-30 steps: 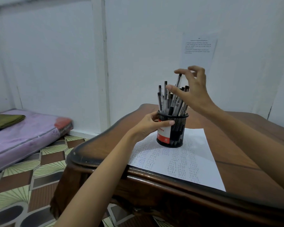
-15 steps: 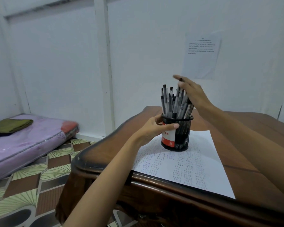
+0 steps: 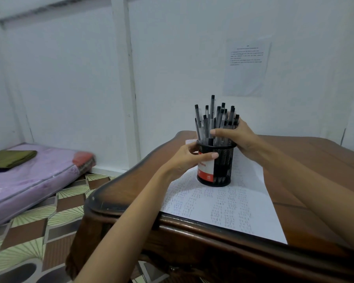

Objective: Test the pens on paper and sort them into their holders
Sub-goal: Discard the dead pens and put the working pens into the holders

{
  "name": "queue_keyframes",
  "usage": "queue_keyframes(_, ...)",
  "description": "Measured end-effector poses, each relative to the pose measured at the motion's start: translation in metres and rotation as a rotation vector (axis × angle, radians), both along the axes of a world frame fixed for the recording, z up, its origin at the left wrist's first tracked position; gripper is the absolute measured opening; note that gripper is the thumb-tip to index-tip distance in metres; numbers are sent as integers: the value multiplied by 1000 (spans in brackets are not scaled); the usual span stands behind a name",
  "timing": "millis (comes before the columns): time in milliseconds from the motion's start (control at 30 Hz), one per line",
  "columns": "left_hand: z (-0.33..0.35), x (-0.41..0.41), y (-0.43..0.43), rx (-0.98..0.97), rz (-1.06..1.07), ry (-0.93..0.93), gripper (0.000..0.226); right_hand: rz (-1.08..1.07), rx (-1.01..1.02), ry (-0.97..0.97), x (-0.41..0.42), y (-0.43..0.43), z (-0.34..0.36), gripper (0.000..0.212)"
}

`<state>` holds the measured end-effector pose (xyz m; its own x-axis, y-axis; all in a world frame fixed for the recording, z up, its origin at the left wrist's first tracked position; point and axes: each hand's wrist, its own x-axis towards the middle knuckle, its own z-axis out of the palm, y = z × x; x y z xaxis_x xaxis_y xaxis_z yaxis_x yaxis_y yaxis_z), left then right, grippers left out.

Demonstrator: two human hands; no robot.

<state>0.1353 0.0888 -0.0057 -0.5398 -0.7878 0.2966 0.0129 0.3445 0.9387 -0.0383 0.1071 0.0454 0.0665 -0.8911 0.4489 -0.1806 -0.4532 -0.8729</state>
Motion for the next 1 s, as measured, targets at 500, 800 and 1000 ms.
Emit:
queue_keyframes(500, 1, -2, 0, 2, -23, -1, 59, 148, 20, 51, -6, 7, 17, 66)
queue_keyframes(800, 2, -2, 6, 37, -44, 28, 50, 301, 79, 120, -7, -1, 31, 103)
queue_keyframes(1000, 4, -2, 10, 45, -19, 22, 41, 181, -44, -21, 10, -9, 54, 48)
